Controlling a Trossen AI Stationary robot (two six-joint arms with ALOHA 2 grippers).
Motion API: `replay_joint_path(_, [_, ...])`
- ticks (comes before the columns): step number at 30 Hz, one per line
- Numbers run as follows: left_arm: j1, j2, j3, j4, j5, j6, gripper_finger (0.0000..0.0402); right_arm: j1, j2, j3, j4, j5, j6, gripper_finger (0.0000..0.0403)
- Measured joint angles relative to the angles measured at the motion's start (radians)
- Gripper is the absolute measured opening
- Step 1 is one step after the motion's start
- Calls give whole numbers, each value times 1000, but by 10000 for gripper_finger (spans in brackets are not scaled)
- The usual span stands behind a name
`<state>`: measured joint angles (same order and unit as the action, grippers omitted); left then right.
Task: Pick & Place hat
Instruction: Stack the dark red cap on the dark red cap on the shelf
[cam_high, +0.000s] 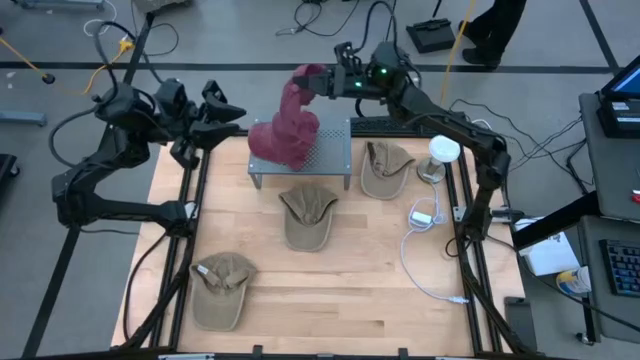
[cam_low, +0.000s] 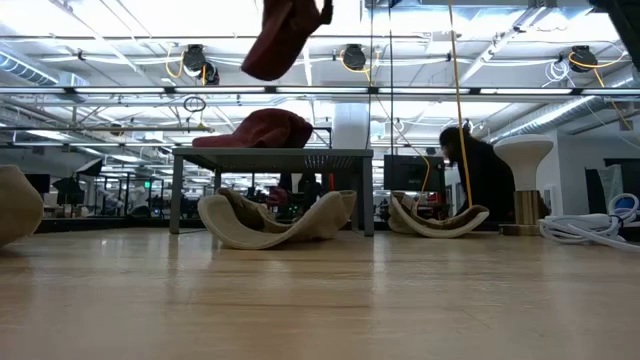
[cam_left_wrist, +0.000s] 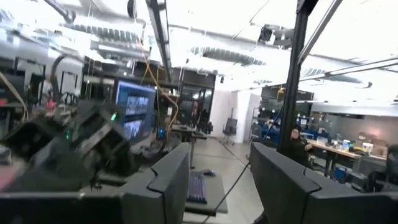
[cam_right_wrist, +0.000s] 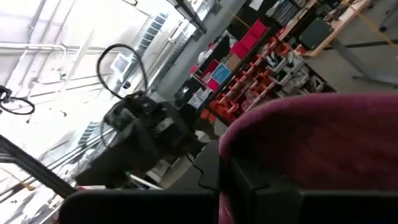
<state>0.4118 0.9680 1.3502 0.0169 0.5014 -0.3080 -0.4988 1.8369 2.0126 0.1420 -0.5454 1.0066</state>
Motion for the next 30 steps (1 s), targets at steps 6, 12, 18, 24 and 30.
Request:
replay_joint_path(6, [0,0,1,0,9,-4,158,1,88,62,5,-34,26,0])
replay_joint_path(12, [0,10,1,1,41,-4,152,1,157,104,31,-34,24,0])
replay_joint_path(18, [2,19,1,-16,41,0,158,3,205,105,125,-35,-78,0])
replay_joint_path(24, [2,21,1,-43,40,17,170,5,225,105,130,-58,-213,0])
replay_joint_path(30, [2,21,1,-43,40,34,173,8,223,105,133,-56,-427,0])
